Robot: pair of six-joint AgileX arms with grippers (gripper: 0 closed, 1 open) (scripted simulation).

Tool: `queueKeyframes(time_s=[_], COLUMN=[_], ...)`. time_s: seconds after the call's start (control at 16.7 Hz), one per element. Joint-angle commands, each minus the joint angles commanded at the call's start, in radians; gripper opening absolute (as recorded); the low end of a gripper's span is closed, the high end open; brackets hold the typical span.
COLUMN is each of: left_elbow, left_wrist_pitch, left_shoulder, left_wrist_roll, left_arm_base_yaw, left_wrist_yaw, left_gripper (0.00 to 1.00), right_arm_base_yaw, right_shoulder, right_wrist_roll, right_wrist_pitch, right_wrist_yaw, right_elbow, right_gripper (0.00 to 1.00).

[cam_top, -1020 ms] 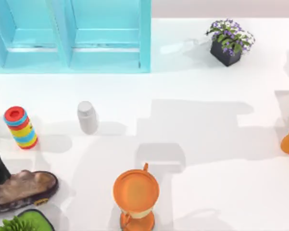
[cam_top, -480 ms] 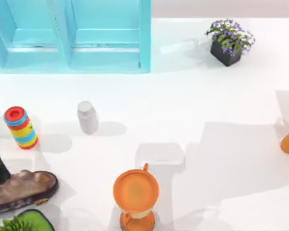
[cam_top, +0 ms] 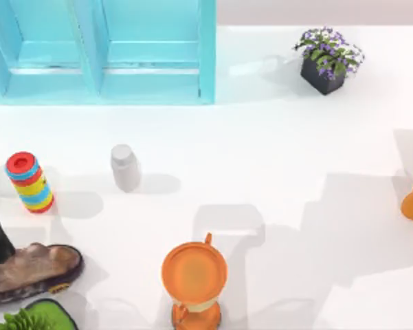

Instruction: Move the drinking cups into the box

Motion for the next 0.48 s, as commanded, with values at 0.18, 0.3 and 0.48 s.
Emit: queueKeyframes(time_s=[0.18,0.3,0.48], left_elbow=[0.0,0.0,0.0], left_wrist_pitch=[0.0,0.0,0.0], left_shoulder=[0.0,0.0,0.0], left_wrist_roll=[0.0,0.0,0.0], left_arm_base_yaw=[0.0,0.0,0.0], left_wrist_yaw=[0.0,0.0,0.0], left_gripper=[1.0,1.0,1.0], right_arm_base_yaw=[-0.009,-0.014,-0.014], right_shoulder=[0.004,0.009,0.009], right_wrist_roll=[-0.009,-0.011,-0.011], right_wrist_pitch=[0.083,0.096,0.096], right_wrist_yaw=[-0.001,0.0,0.0], right_elbow=[-0.08,-0.092,-0.092], right_gripper=[0.0,0.0,0.0])
